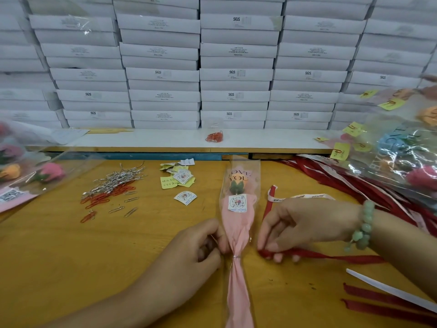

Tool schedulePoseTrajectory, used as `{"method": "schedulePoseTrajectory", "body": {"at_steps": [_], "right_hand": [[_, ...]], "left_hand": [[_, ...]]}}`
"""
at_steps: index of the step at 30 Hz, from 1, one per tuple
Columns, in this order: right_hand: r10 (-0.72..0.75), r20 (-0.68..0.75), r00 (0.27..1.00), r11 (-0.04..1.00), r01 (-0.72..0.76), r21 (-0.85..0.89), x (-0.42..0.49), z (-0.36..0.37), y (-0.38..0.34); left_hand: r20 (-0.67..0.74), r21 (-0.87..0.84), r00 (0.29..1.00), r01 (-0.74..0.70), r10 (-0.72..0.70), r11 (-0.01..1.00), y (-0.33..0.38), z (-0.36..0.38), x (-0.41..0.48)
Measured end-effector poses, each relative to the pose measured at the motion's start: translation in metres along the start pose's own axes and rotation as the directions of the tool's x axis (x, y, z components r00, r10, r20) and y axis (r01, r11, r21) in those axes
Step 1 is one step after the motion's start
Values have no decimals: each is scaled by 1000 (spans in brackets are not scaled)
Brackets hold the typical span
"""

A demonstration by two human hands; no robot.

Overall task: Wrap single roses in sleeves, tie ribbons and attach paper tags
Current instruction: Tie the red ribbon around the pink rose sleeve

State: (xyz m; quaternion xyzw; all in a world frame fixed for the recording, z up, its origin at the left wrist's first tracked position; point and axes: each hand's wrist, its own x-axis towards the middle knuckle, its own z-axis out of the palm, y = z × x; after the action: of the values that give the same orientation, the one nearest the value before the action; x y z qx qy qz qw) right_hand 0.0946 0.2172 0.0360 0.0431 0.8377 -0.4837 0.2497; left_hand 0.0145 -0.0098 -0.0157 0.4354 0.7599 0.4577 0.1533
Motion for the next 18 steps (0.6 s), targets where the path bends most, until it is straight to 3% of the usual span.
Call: {"method": "schedulePoseTrajectory", "body": {"at_steps": [8, 18], "right_hand": [[-75, -63, 995, 947, 90, 307, 11, 28, 1], [-127, -133, 983, 971, 150, 185, 15, 38, 1]], "left_hand": [[4, -91, 1000, -6, 7, 996, -2, -1, 2], [47, -19, 994, -103, 104, 995, 3, 0, 1]]}}
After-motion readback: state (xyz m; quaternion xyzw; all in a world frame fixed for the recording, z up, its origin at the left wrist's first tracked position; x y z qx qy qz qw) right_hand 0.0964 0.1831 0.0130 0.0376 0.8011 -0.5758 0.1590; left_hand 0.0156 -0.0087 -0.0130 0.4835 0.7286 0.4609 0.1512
